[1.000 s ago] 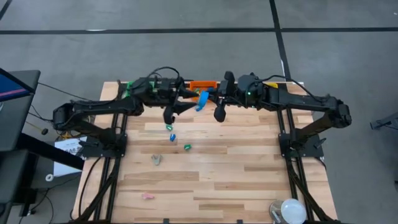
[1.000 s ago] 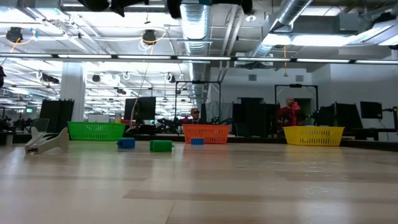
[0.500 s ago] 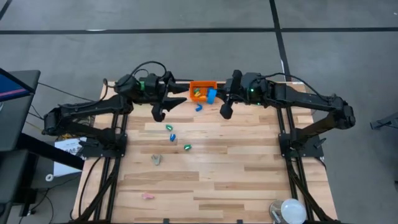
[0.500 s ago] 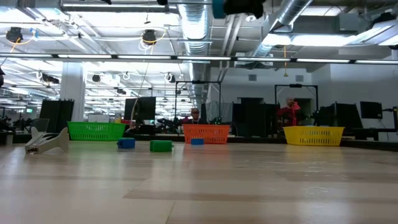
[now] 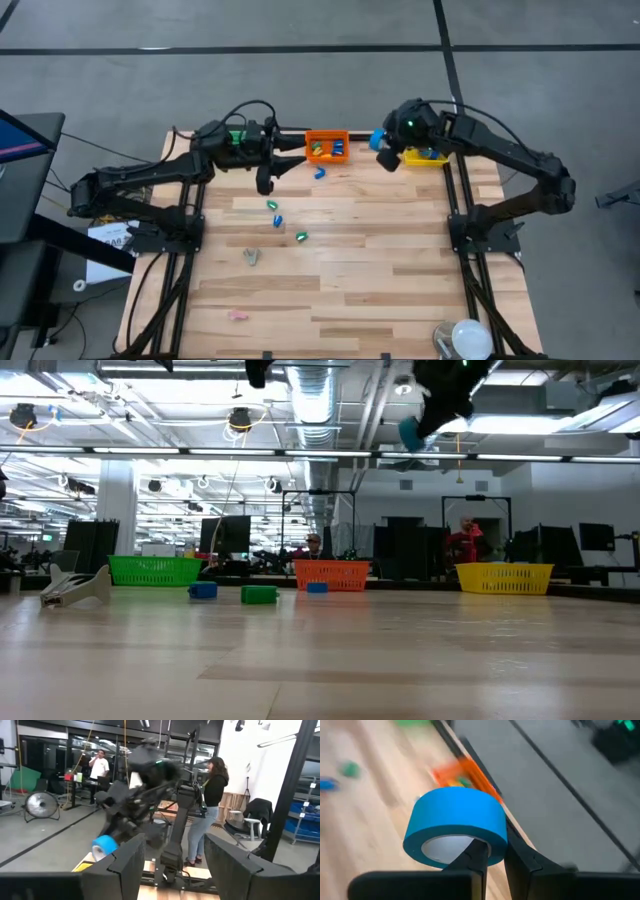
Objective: Pick and place Stapler, Stapler remover, tape
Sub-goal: Put the light blue tape into the yellow bin
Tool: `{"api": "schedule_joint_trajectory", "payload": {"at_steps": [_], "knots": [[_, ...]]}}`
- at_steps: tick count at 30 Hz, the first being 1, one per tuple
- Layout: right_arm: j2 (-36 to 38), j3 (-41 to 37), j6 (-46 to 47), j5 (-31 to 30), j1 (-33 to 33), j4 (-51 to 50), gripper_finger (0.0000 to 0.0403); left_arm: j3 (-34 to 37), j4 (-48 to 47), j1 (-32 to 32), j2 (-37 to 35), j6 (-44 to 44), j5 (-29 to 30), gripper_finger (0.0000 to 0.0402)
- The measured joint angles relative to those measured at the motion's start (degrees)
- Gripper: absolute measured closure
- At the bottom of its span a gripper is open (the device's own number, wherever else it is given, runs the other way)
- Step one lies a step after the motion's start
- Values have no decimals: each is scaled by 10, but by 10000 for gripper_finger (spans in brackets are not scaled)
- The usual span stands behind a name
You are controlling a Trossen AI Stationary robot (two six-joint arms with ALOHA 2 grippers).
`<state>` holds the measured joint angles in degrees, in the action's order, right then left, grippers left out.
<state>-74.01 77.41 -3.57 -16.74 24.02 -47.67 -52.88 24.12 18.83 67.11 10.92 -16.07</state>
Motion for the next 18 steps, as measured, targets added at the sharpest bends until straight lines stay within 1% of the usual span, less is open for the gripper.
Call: {"api": "schedule_joint_trajectory", "payload": {"at_steps": [3, 7, 18], "knots": [[-4, 0, 1, -5, 38, -49, 366, 0, 0, 0, 0, 0, 0, 210], [-3, 0, 10, -6, 88, -82, 367, 0, 0, 0, 0, 0, 0, 210], [-3, 0, 10, -2, 223, -137, 367, 0, 0, 0, 0, 0, 0, 210]]}}
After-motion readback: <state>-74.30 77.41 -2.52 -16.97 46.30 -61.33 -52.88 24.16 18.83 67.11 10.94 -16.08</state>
